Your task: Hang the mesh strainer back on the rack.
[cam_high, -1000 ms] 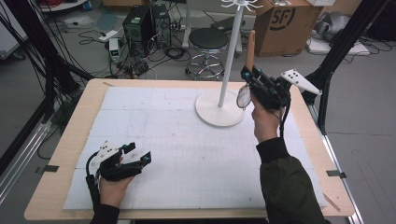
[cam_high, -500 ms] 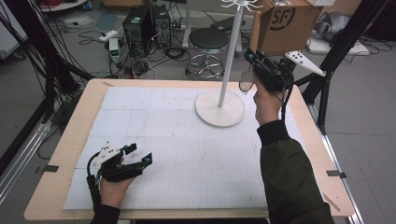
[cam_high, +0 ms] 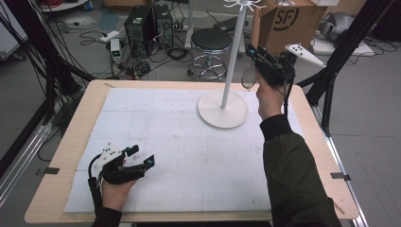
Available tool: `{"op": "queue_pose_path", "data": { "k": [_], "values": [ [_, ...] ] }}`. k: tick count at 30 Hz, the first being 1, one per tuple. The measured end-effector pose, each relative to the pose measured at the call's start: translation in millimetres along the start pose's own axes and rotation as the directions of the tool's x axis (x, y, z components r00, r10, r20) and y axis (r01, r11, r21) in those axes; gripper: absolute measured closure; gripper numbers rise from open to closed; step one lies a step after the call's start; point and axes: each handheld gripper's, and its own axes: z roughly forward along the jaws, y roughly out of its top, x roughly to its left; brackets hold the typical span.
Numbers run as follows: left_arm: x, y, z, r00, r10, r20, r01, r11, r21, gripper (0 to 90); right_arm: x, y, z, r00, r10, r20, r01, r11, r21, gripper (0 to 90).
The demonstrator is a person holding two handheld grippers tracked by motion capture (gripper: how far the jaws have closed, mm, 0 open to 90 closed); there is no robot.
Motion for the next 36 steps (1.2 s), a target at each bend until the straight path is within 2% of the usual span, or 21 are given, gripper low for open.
{"op": "queue_pose_path", "data": {
  "k": [13, 27, 28, 30, 31, 32, 33, 34, 36],
  "values": [
    [2.9, 0.7, -1.6, 1.0, 0.001, -0.004, -0.001, 1.0, -0.007, 20.0, 0.0, -0.4, 18.7, 0.9997, -0.016, 0.019, 0.016, 1.0, 0.021, 68.6],
    [2.0, 1.0, -1.9, 1.0, 0.007, -0.005, -0.007, 0.9999, -0.011, 20.0, 1.1, -5.6, 20.6, 0.9992, -0.01, 0.039, 0.009, 0.999, 0.031, 66.8],
    [1.9, 1.1, -2.0, 1.0, 0.007, -0.005, -0.007, 0.9999, -0.011, 19.9, 0.0, -5.6, 20.6, 0.9992, -0.012, 0.038, 0.011, 0.999, 0.036, 61.9],
    [1.9, 1.3, -2.0, 0.9999, 0.012, -0.003, -0.012, 0.9999, -0.011, 20.0, -2.7, -6.0, 20.6, 0.9994, 0.0, 0.034, -0.002, 0.999, 0.043, 45.9],
    [1.7, 1.4, -2.3, 0.9999, 0.013, -0.003, -0.013, 0.9999, -0.009, 19.9, -4.7, -6.2, 19.9, 0.9993, 0.005, 0.038, -0.006, 0.999, 0.041, 42.1],
    [1.6, 1.5, -2.2, 0.9999, 0.013, -0.002, -0.013, 0.9999, -0.01, 20.0, -6.5, -6.9, 18.5, 0.9991, 0.009, 0.043, -0.011, 0.999, 0.04, 37.5],
    [1.3, 1.6, -2.1, 0.9999, 0.013, -0.003, -0.013, 0.9998, -0.012, 20.0, -7.4, -7.5, 17.5, 0.9977, 0.012, 0.067, -0.015, 0.999, 0.052, 30.7],
    [1.1, 1.7, -2.3, 0.9999, 0.014, -0.005, -0.014, 0.9999, -0.01, 20.0, -8.2, -7.9, 16.9, 0.9967, 0.019, 0.079, -0.025, 0.997, 0.07, 28.2],
    [0.8, 1.8, -2.3, 0.9998, 0.017, -0.006, -0.017, 0.9998, -0.013, 20.0, -10.2, -9.9, 13.9, 0.9975, 0.023, 0.067, -0.029, 0.996, 0.085, 28.3]
  ]
}}
